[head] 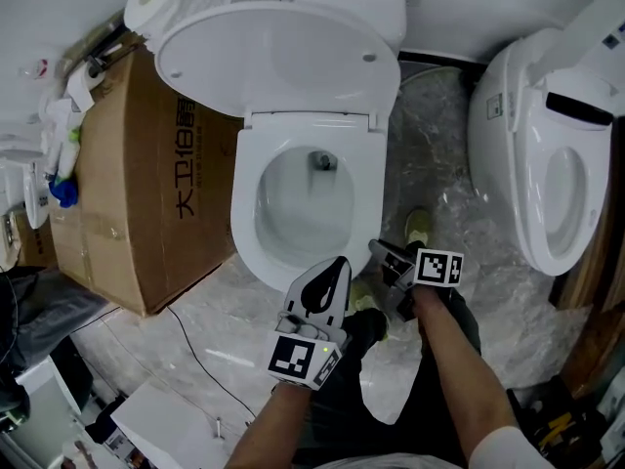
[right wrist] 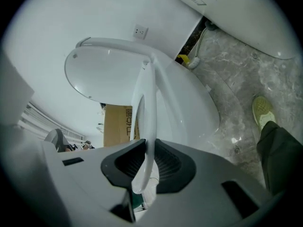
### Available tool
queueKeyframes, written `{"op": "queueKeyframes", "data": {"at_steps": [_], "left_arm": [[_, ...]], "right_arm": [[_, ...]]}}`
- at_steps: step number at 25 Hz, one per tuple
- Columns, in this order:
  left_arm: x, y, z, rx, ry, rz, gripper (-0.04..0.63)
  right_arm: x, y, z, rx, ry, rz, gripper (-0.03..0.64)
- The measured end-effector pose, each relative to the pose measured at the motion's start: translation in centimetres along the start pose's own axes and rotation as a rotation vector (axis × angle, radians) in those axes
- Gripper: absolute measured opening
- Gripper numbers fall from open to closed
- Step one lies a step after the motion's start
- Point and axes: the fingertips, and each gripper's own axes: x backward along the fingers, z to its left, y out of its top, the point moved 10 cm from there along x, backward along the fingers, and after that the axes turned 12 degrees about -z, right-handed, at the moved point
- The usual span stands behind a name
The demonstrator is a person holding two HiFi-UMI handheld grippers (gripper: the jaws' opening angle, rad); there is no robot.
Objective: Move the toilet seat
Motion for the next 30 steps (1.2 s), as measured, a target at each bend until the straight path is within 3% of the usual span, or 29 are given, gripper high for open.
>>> {"op": "queueKeyframes", "data": {"at_steps": [8,14,30], "left_arm": [[2.1,7.3,-2.5,-0.009,0.005,-0.063,0.008],[3.5,12.5,-4.2,-0.016,0.002,-0.103,0.008],[0.7,19.6,-5.6,-0.037,0.005,-0.196,0.009]], "right_arm": [[2.4,1.7,6.3,-0.047,0.023,-0.016,0.066],[3.3,3.7,11.0,-0.117,0.091,-0.053,0.078],[2.6,10.7,18.8,-0.188,0.257,-0.115,0.149]]}}
